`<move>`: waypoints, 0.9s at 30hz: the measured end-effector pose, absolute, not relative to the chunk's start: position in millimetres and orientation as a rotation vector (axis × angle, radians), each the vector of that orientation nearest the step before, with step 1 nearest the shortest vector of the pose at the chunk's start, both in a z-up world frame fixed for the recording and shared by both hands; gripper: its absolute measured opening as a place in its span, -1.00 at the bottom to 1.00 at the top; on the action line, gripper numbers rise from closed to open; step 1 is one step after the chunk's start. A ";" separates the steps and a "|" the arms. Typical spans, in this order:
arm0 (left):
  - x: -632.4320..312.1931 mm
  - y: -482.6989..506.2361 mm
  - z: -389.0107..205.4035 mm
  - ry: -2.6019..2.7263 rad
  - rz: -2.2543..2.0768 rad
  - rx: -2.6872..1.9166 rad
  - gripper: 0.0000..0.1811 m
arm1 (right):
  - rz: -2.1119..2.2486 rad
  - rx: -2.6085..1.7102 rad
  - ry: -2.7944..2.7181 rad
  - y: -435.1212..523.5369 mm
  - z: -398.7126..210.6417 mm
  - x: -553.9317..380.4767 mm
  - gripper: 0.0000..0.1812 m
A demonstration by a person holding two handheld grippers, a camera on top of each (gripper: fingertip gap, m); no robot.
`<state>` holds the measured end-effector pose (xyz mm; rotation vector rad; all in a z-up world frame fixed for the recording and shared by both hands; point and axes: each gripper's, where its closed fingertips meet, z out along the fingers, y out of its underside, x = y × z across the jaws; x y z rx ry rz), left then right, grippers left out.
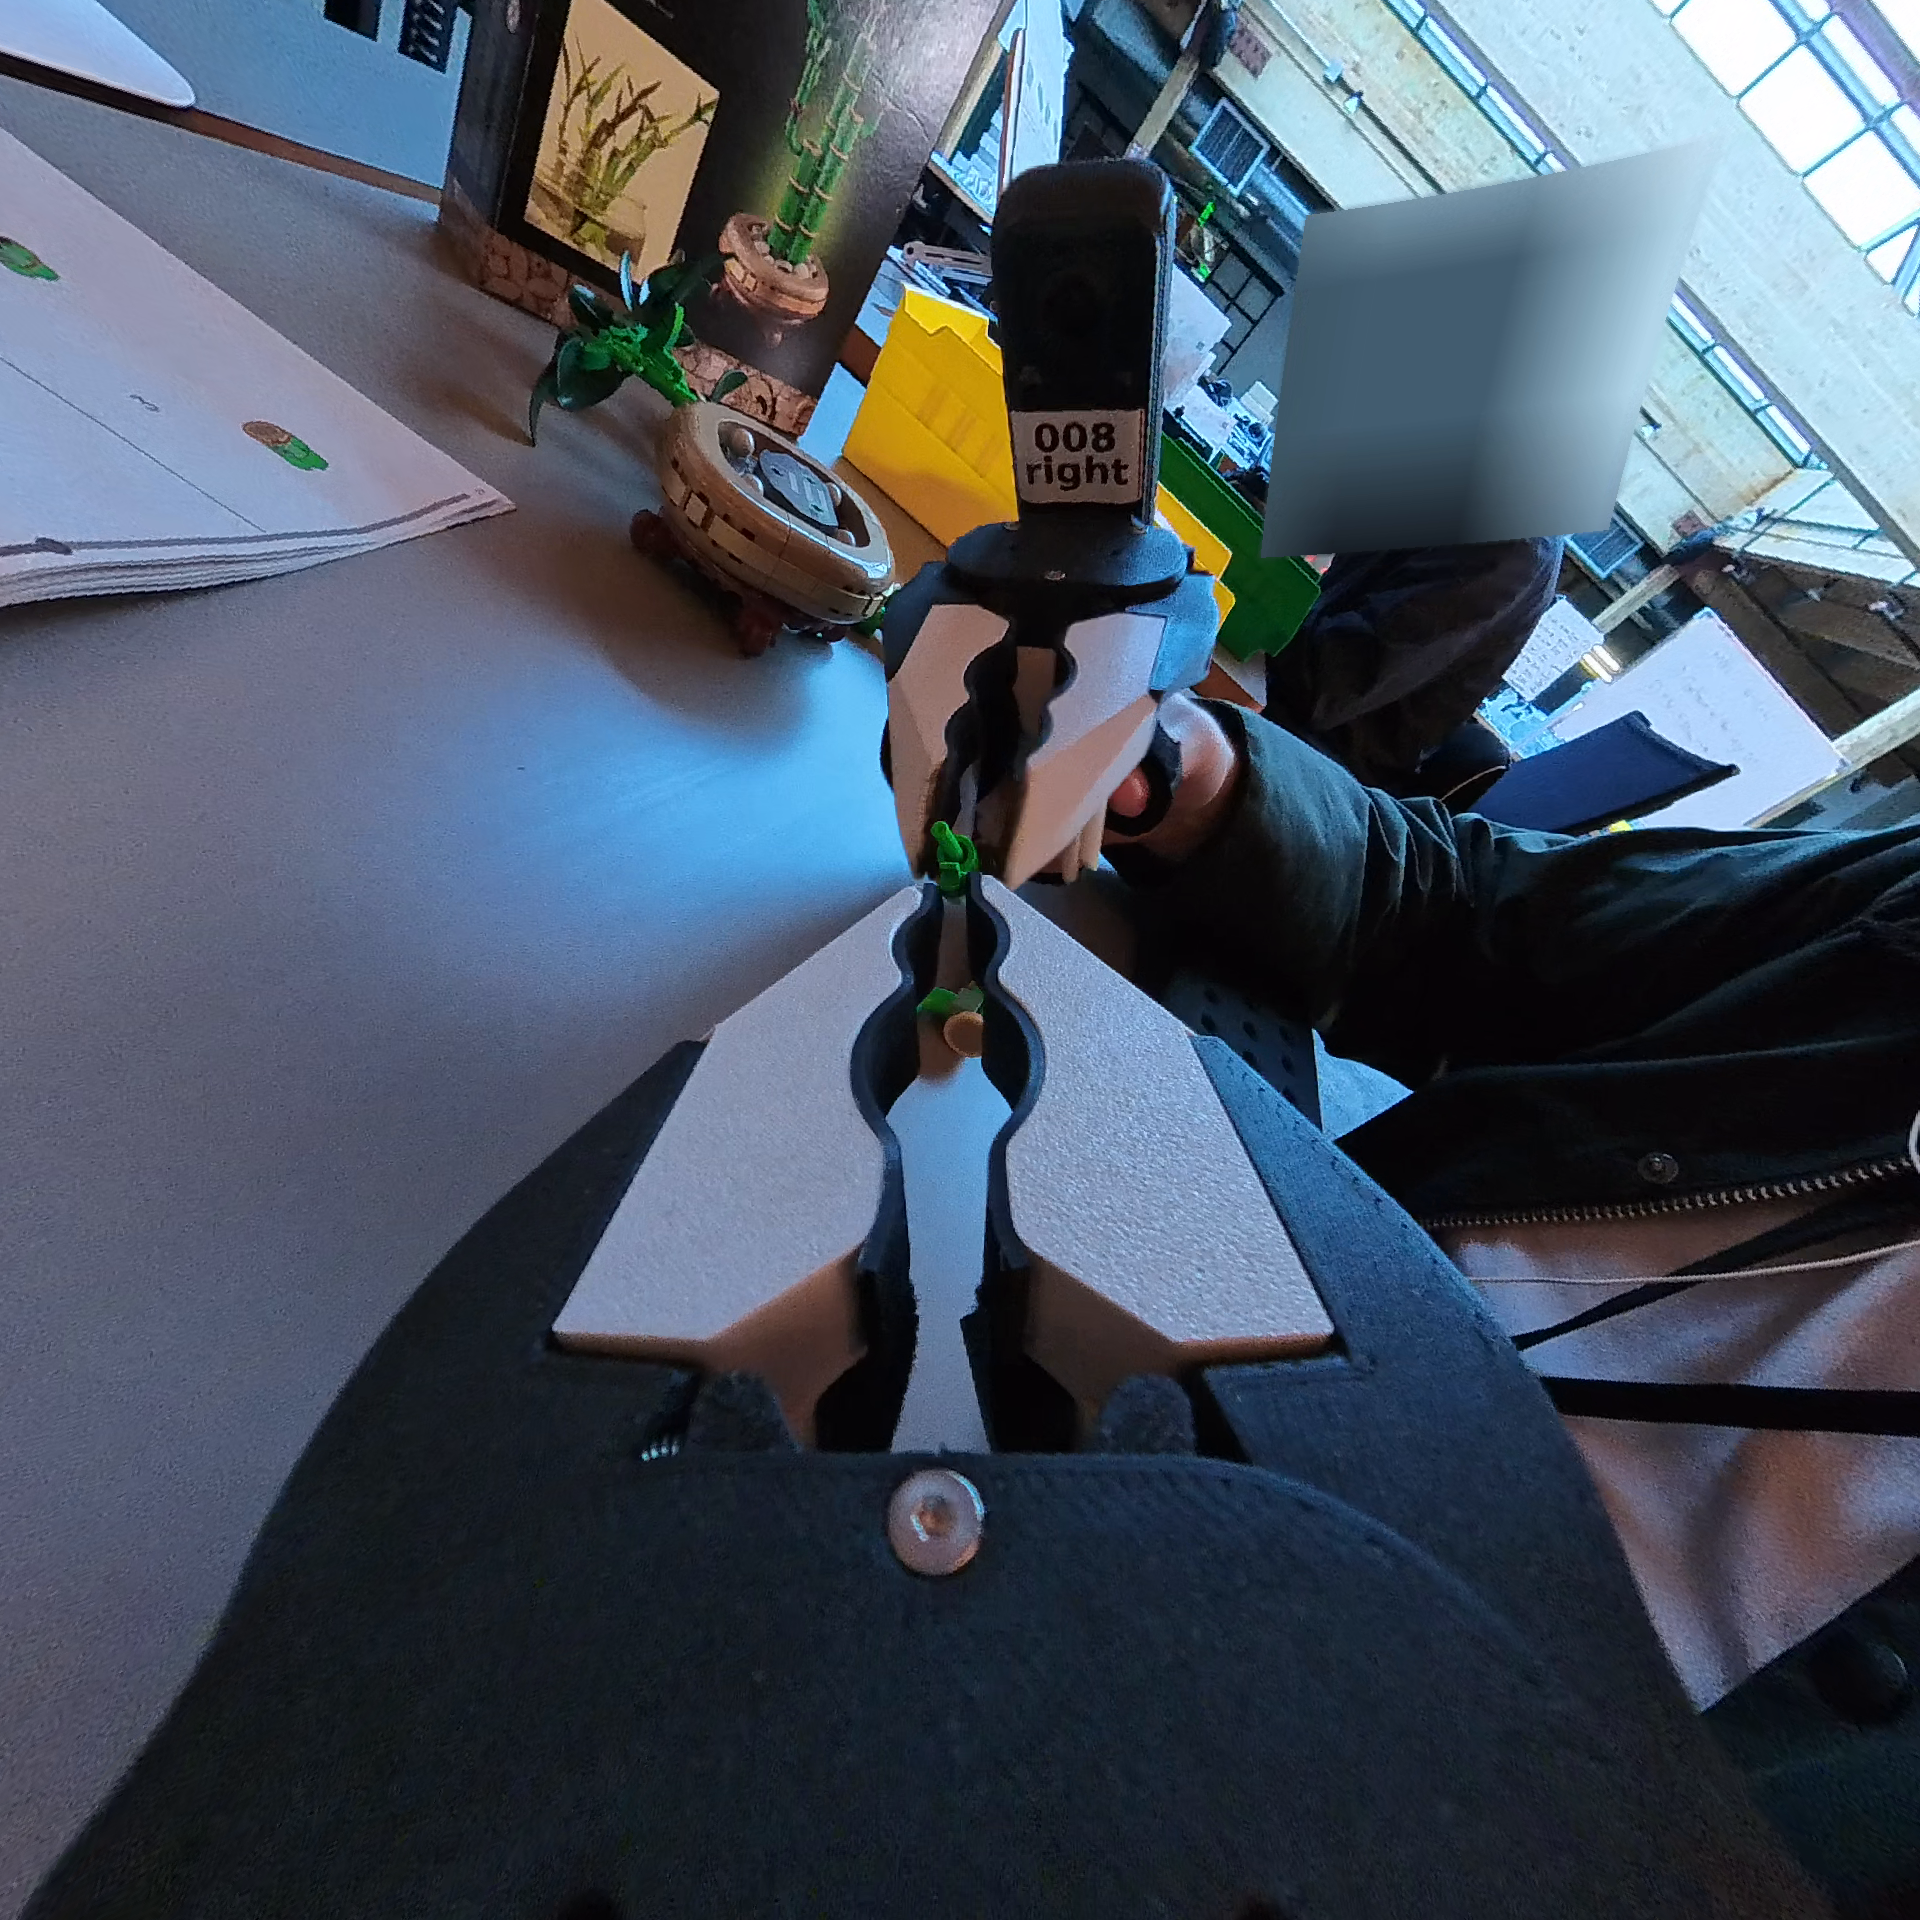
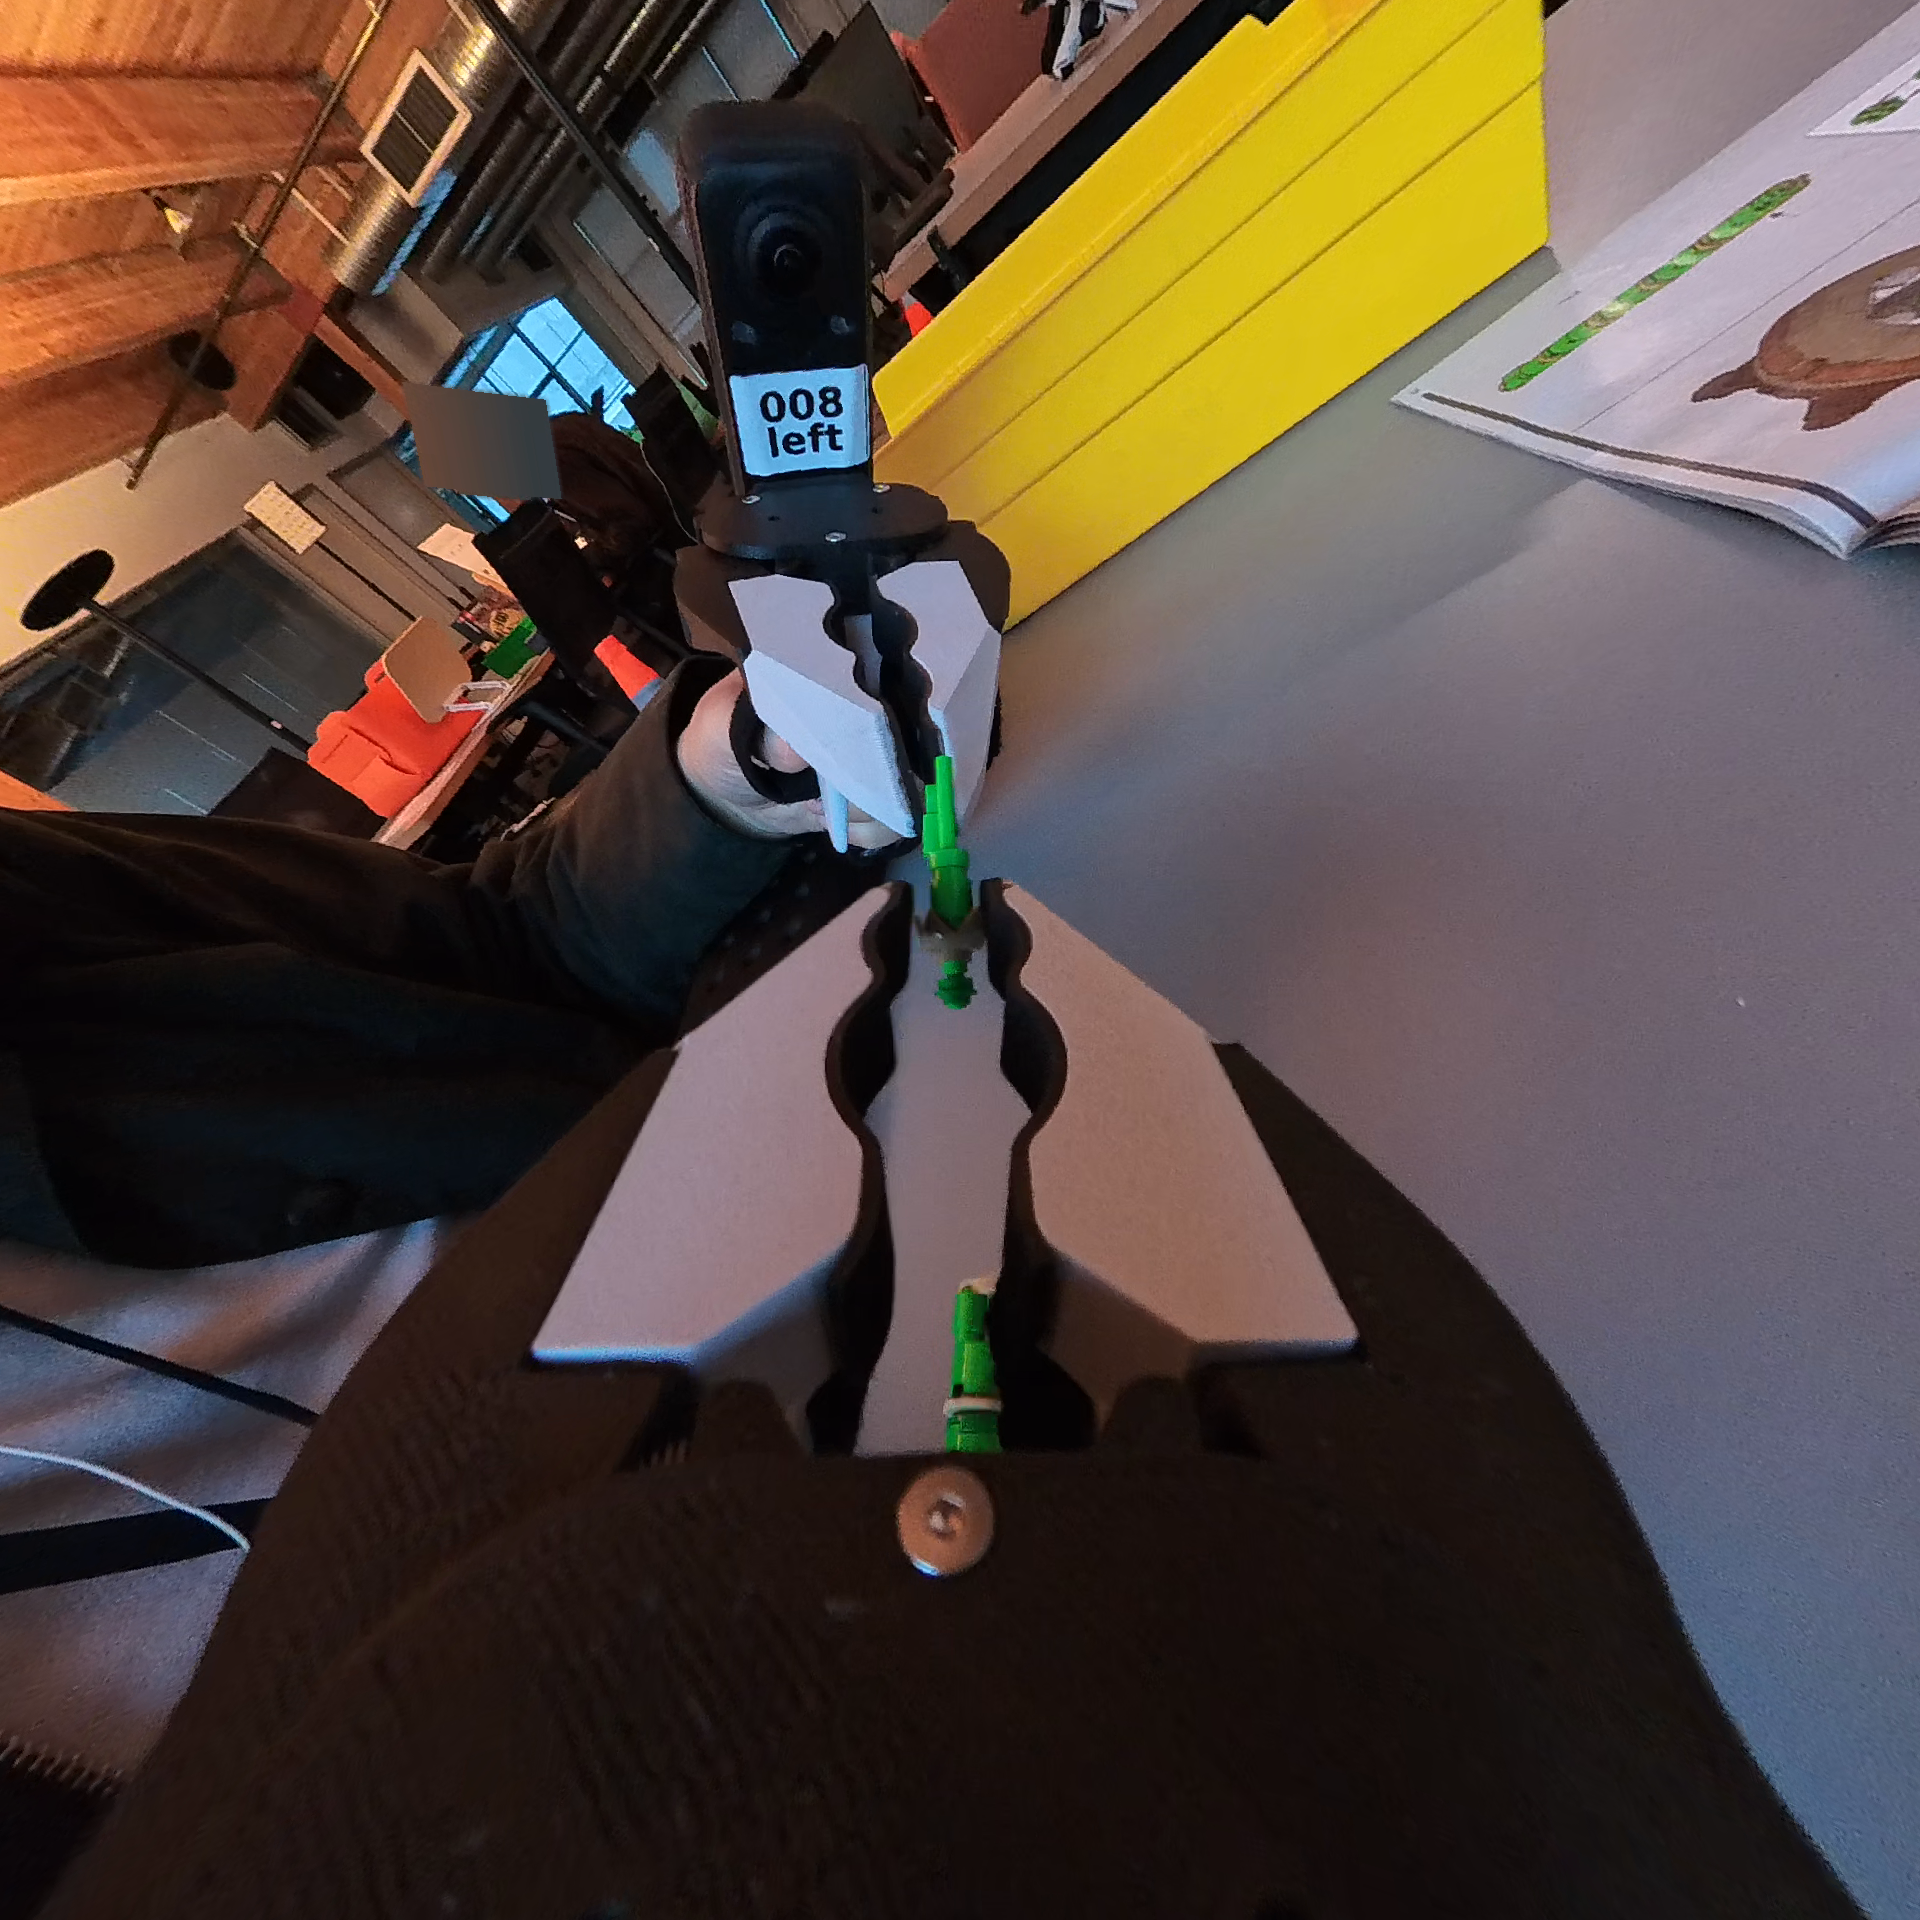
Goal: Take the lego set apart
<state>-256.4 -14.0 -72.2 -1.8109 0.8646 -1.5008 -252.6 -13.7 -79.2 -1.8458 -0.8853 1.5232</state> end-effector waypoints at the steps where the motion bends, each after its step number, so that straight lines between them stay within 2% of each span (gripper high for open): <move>1: -256.2 -14.0 -73.0 0.867 -1.499 -1.815 -0.97 | 1.528 -1.847 -0.890 -14.6 -79.6 -253.7 -0.83; 4: -252.9 -18.1 -76.3 0.909 -1.485 -1.823 -0.97 | 1.525 -1.863 -0.918 -17.9 -84.6 -258.0 -0.80; 7: -250.7 -20.8 -79.1 0.943 -1.462 -1.827 -0.97 | 1.508 -1.873 -0.948 -20.1 -88.8 -259.4 -0.91; 16: -249.2 -23.5 -79.8 0.987 -1.424 -1.797 -0.97 | 1.519 -1.902 -0.975 -23.6 -90.4 -258.5 -0.93; 18: -247.7 -26.1 -81.5 1.006 -1.423 -1.798 -0.89 | 1.505 -1.893 -1.002 -25.9 -89.4 -258.9 -0.93; 27: -245.5 -33.2 -85.3 1.065 -1.430 -1.812 -0.96 | 1.459 -1.878 -1.099 -33.2 -95.8 -260.4 -0.92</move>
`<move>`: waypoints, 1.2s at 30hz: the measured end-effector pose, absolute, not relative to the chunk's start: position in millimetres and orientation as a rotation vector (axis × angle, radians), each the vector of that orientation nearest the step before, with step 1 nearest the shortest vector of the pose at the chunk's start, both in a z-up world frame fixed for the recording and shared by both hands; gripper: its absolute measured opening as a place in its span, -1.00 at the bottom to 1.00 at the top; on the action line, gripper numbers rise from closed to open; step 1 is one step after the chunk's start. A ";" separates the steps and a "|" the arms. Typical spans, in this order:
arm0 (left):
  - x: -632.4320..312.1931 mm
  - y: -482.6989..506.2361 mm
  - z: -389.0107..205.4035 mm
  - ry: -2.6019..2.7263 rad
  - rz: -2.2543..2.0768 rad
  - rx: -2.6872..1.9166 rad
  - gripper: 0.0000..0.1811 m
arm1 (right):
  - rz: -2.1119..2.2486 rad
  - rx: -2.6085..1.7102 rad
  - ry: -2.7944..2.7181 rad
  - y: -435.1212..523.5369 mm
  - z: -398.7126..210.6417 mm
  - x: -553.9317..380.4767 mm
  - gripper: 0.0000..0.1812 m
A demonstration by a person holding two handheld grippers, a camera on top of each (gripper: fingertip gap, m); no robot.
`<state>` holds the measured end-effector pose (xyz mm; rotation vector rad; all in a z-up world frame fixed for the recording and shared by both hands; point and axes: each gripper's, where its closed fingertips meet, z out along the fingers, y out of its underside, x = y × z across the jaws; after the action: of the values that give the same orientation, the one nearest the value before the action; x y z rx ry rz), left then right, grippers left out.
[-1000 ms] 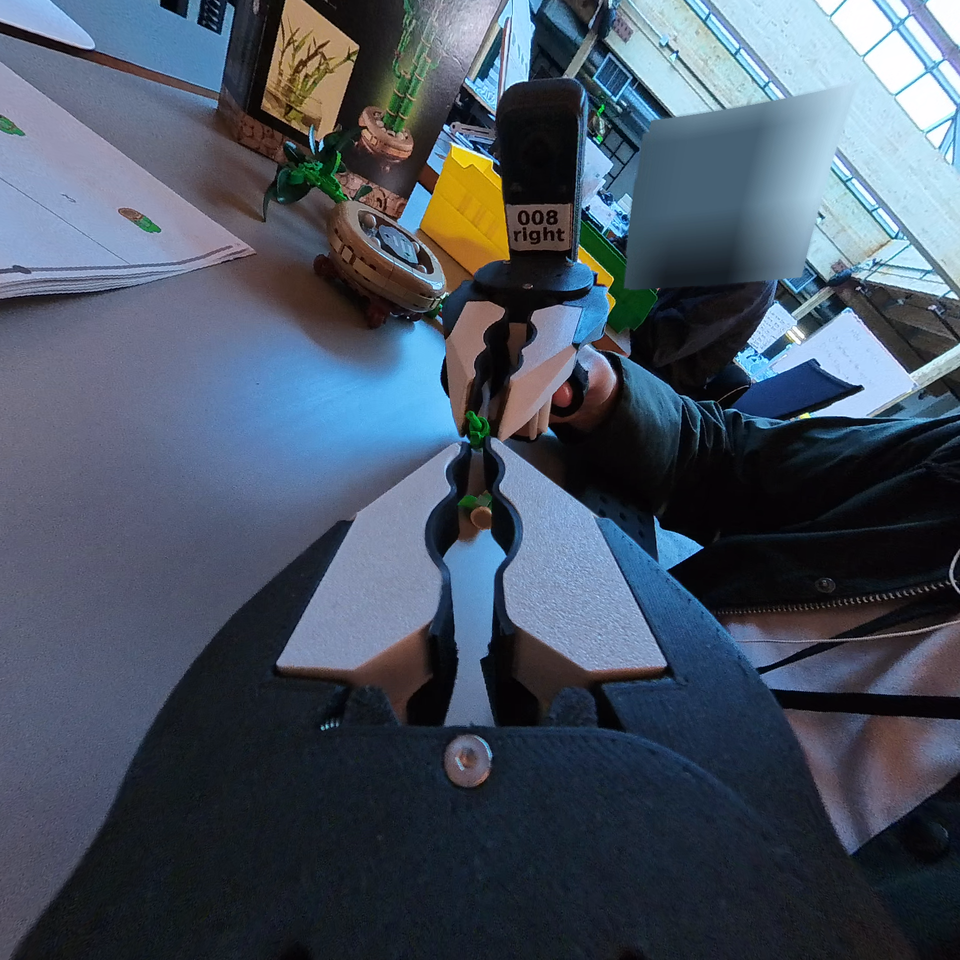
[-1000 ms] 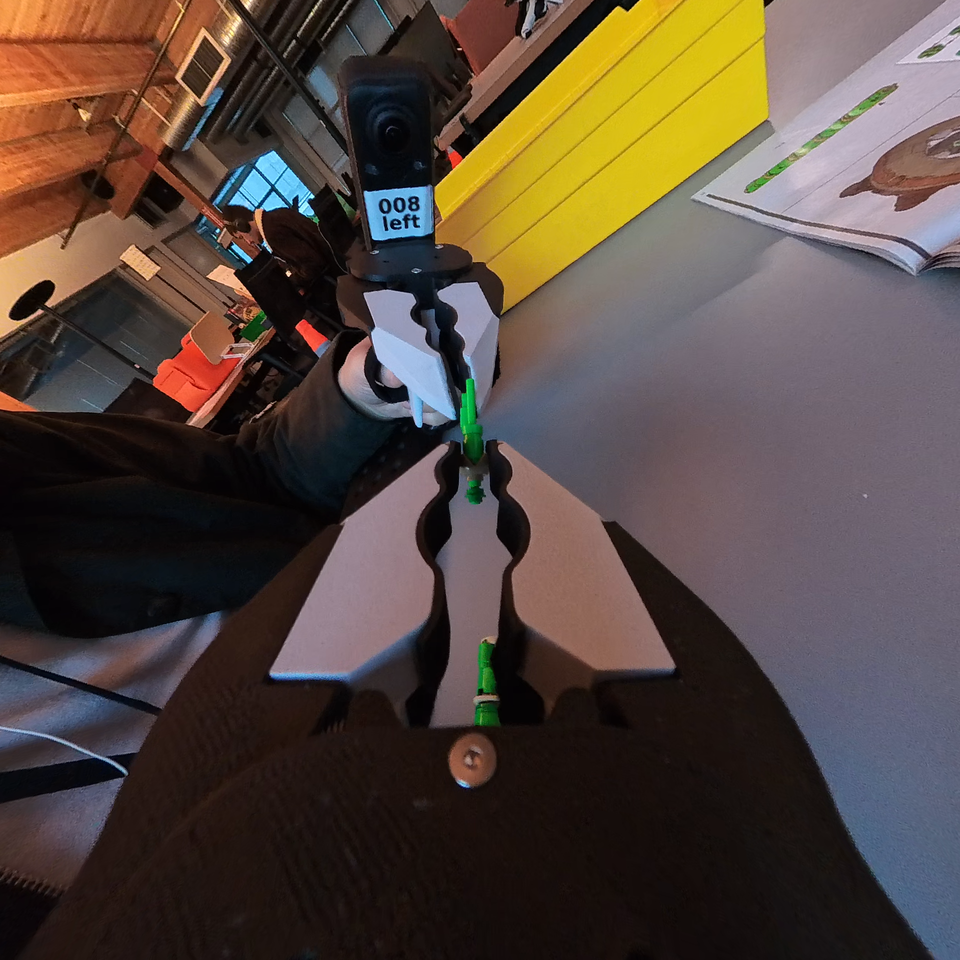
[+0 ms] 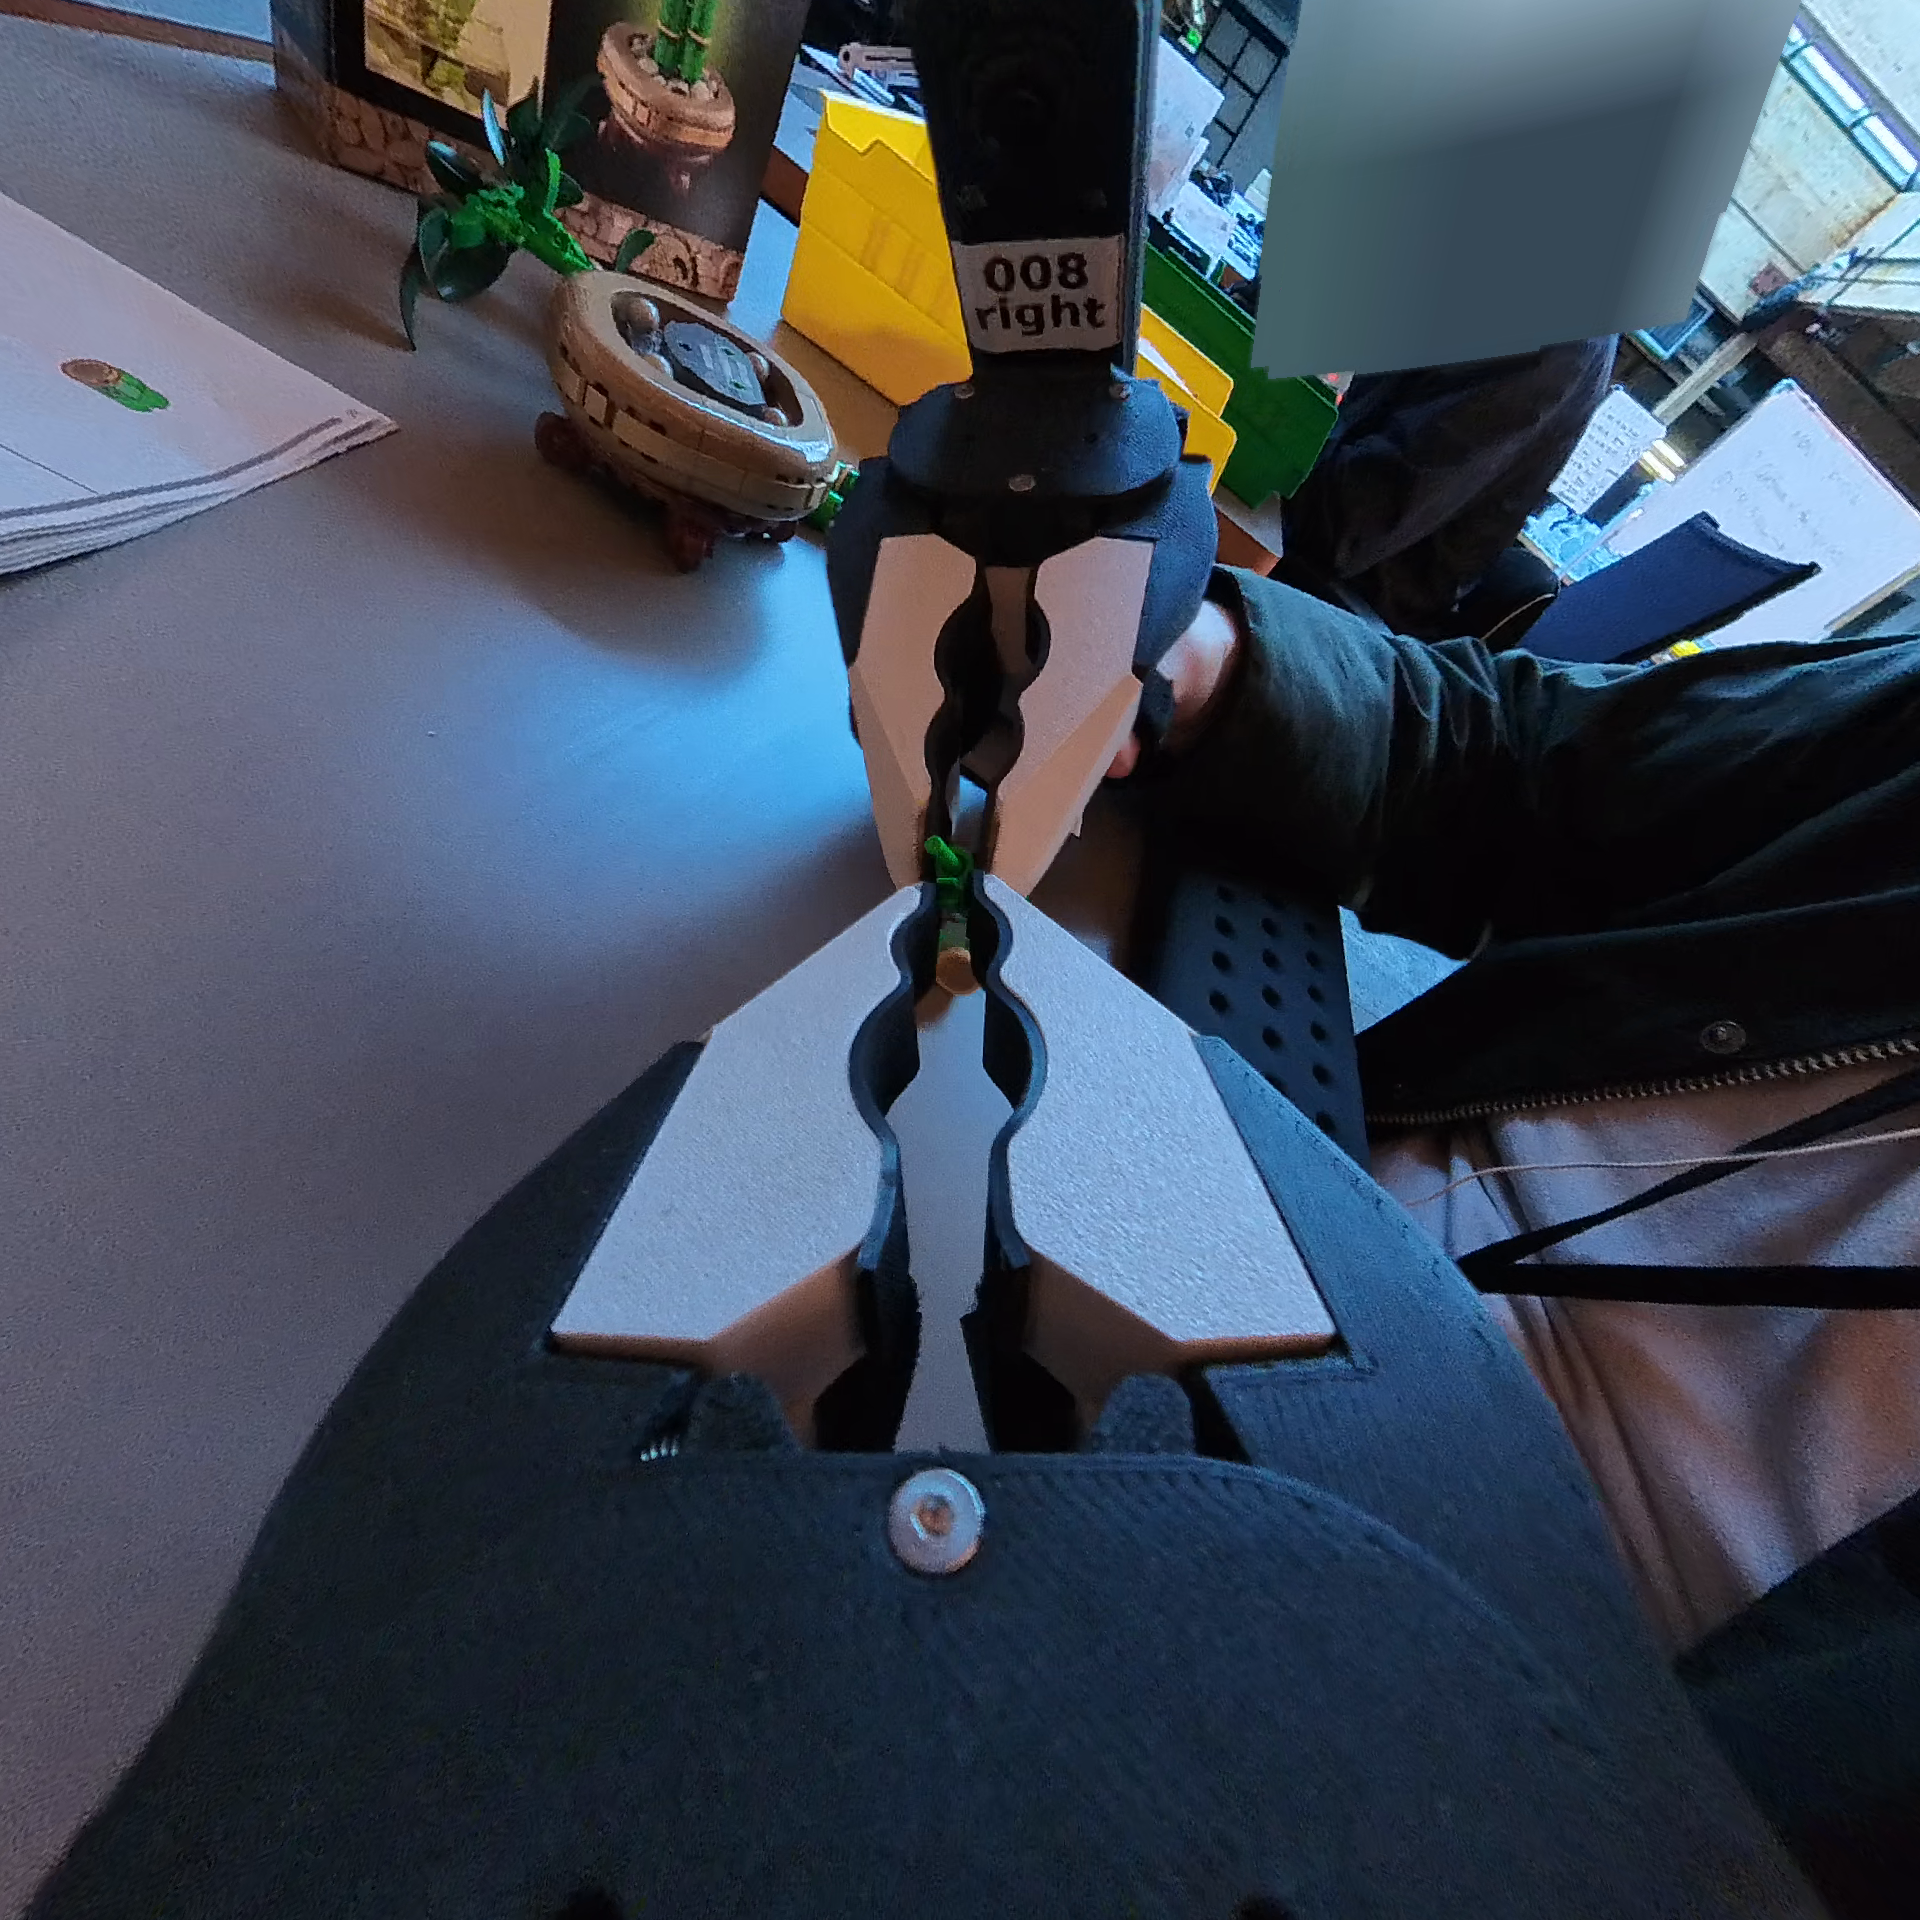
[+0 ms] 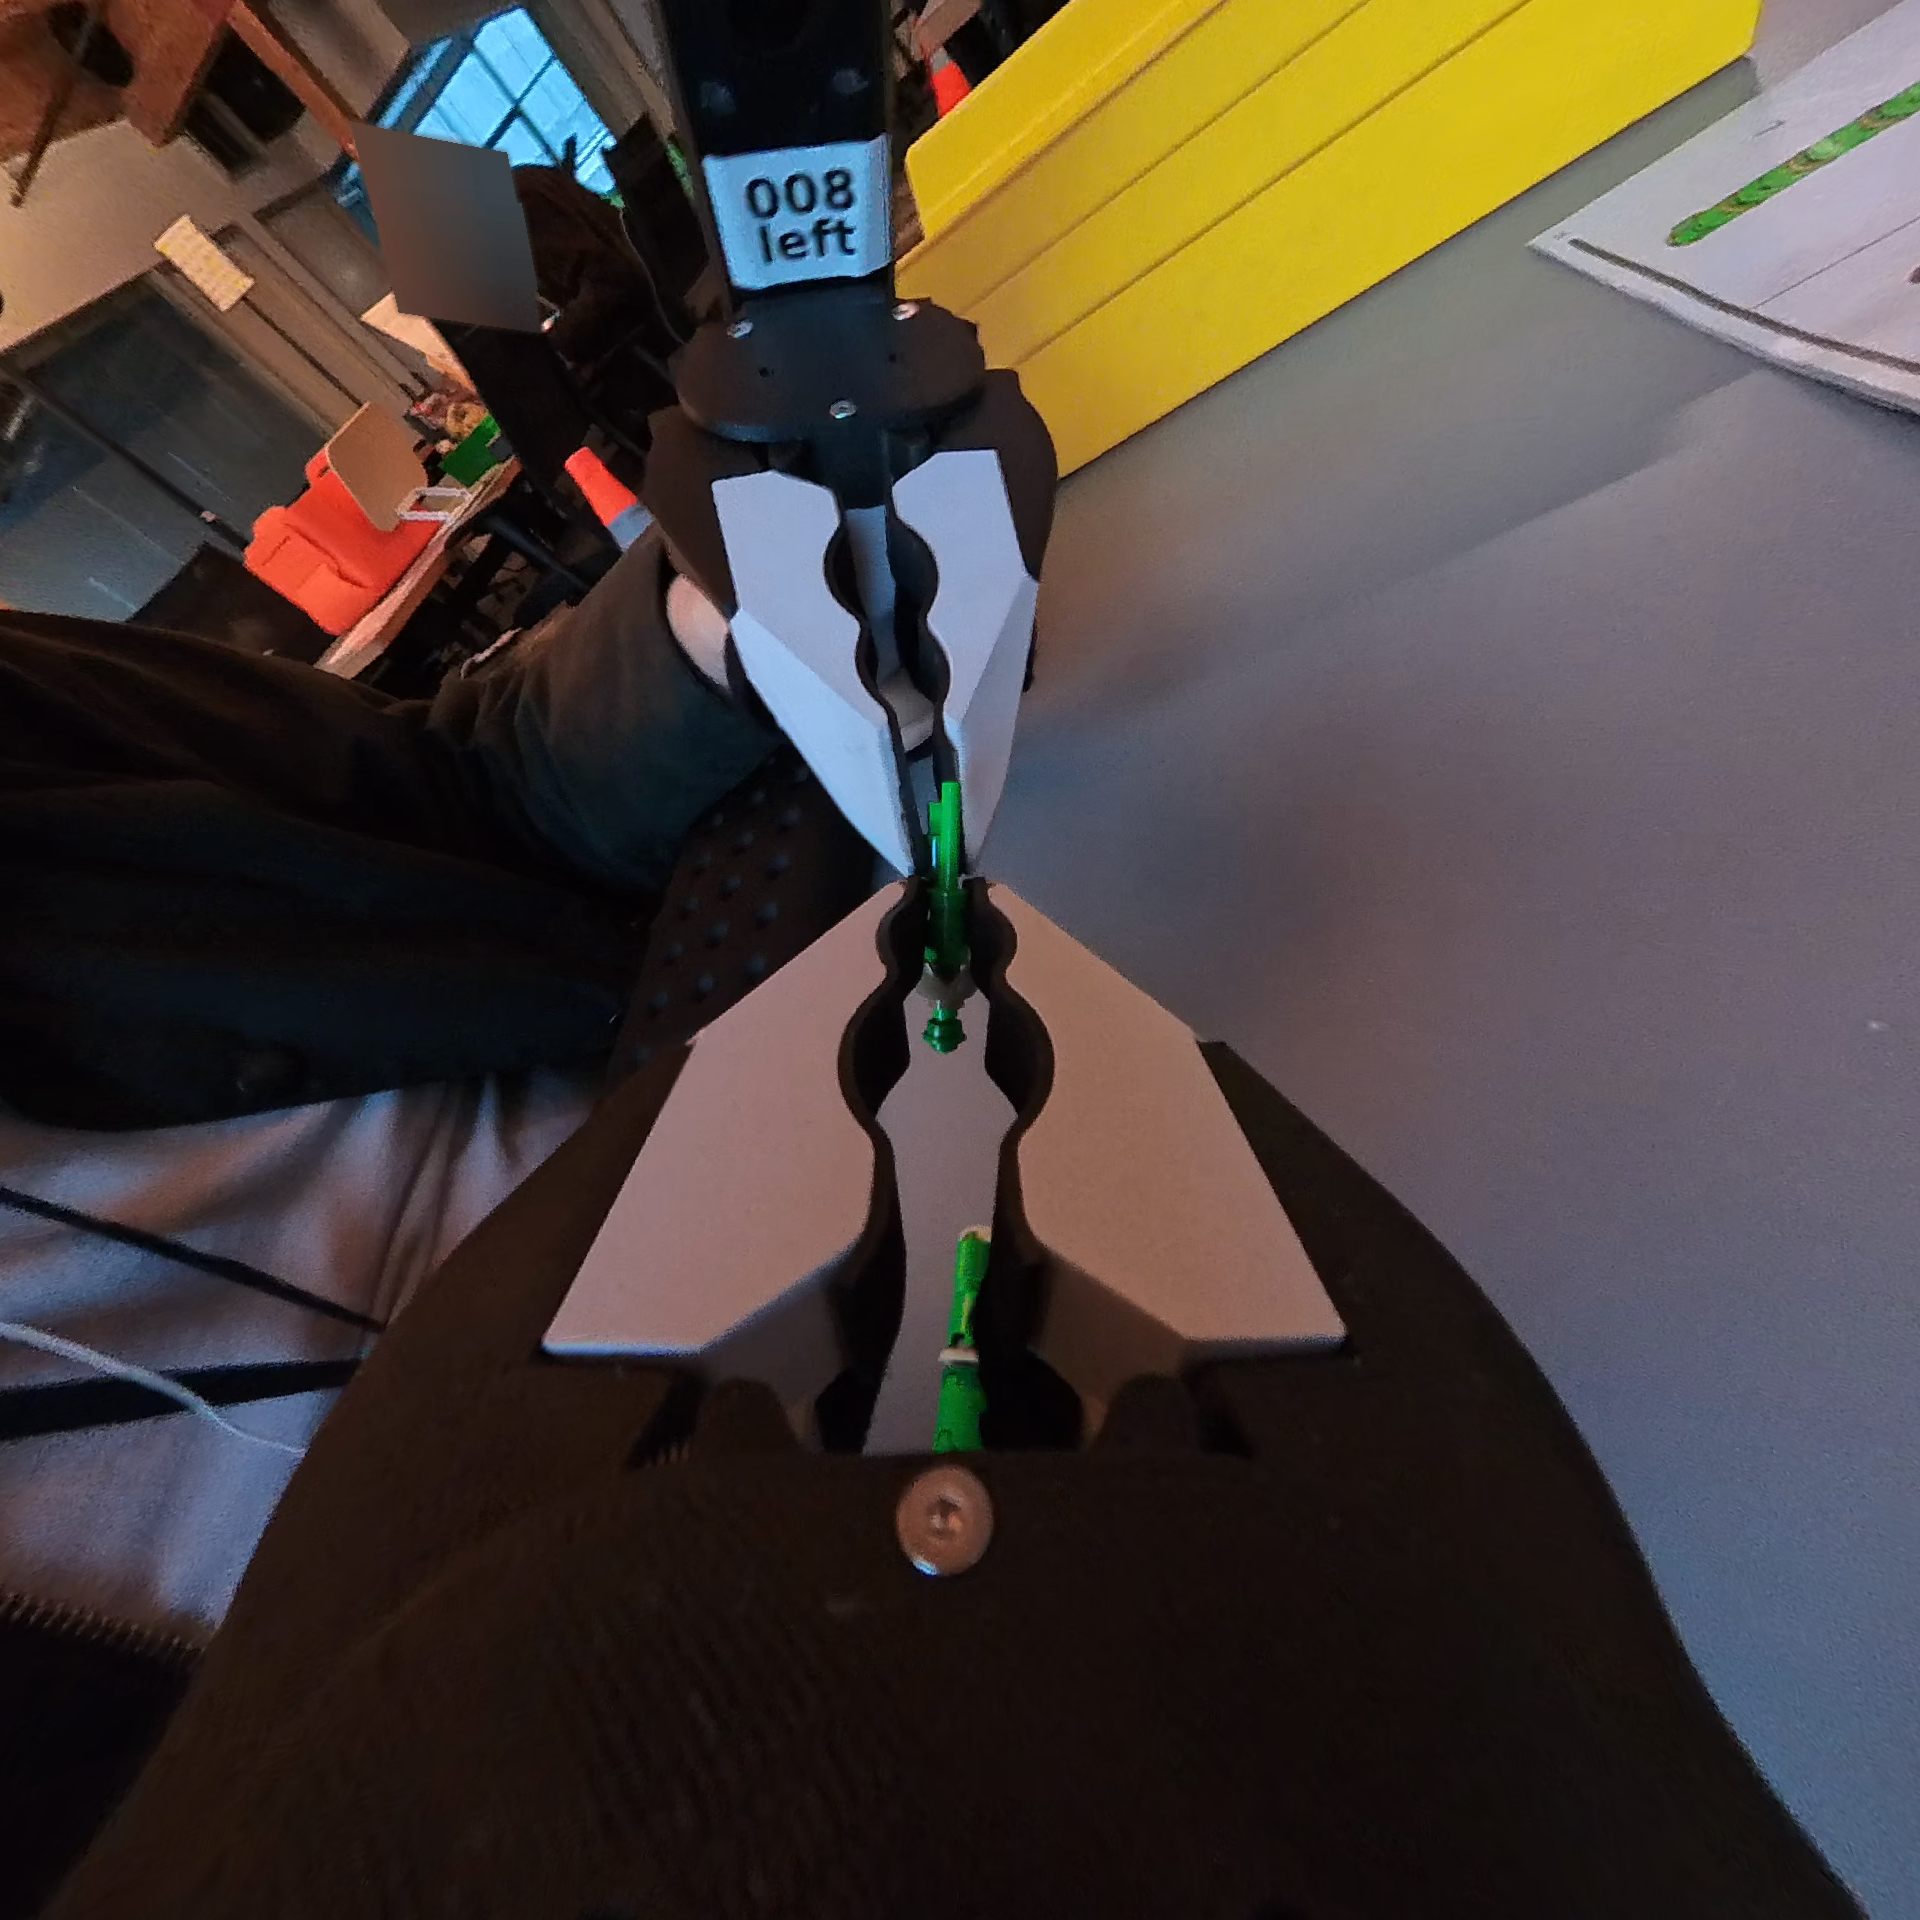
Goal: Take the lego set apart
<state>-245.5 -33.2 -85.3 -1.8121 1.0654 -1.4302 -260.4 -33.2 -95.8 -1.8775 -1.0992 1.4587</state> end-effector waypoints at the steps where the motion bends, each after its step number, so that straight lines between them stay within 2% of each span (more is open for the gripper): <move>1: -244.8 -36.5 -85.1 1.079 -1.454 -1.811 -0.97 | 1.488 -1.866 -1.116 -36.7 -95.2 -260.0 -0.93; 11: -246.5 -44.7 -113.4 1.230 -1.386 -1.922 -0.97 | 1.450 -2.011 -1.244 -47.1 -126.5 -259.2 -0.92; 20: -250.1 -53.3 -131.6 1.264 -1.503 -2.039 -0.97 | 1.515 -2.136 -1.271 -58.7 -144.6 -260.7 -0.92; 36: -292.0 -20.7 -108.3 0.999 -1.589 -1.951 -0.97 | 1.672 -2.116 -1.272 -65.5 -135.7 -250.7 -0.93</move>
<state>-292.0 -20.7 -108.3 -1.9514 0.9991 -1.5889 -250.7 -65.5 -135.7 -2.1156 -1.2722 1.6722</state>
